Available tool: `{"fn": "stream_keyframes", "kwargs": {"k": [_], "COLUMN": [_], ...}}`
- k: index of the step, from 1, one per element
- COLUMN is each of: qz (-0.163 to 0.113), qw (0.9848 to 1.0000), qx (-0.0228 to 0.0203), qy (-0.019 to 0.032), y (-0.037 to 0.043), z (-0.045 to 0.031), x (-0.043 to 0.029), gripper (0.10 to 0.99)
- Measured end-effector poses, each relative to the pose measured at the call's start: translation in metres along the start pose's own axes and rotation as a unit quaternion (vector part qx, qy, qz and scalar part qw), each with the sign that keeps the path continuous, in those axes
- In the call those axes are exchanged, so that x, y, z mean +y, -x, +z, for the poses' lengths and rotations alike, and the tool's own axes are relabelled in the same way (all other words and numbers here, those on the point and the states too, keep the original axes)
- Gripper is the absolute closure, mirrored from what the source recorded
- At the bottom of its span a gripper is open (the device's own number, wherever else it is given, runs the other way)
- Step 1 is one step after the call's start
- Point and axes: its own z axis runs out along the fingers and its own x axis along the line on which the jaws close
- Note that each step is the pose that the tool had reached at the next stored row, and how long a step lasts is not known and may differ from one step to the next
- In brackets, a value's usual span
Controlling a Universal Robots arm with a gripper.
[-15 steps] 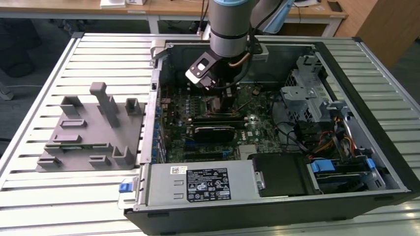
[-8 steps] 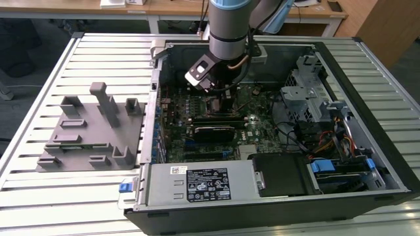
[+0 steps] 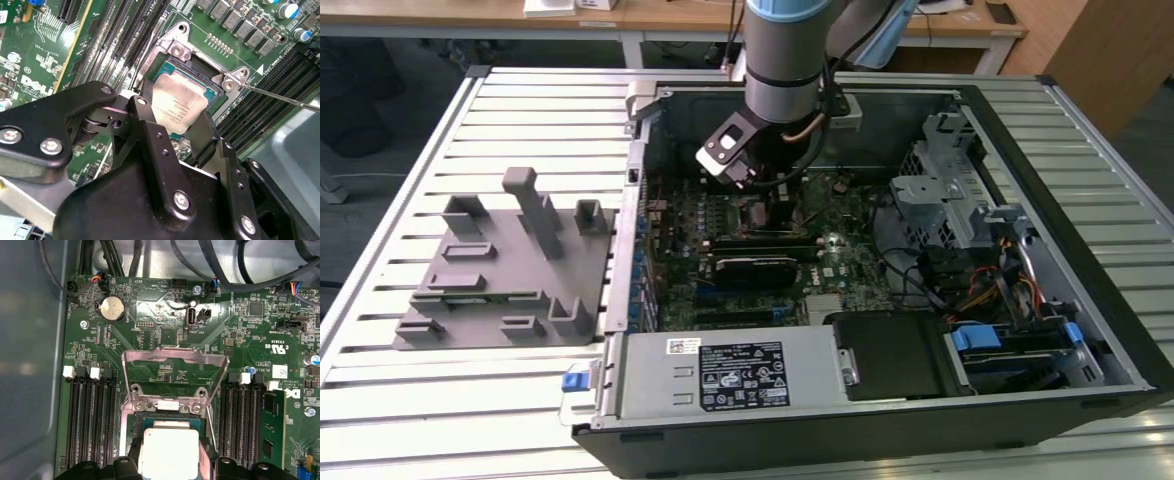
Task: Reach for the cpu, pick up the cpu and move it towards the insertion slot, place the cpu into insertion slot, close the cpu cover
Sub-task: 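Place the cpu into insertion slot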
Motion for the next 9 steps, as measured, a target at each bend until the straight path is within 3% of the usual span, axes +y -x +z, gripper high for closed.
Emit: {"fn": "stream_keyframes", "kwargs": {"k": [9], "qz": [-0.001], "qw": [1.0], "qx": [0.0], "qy": [0.0], "y": [-0.001], "z": [0.0026], "x": [-0.0001], "gripper": [0.557]}}
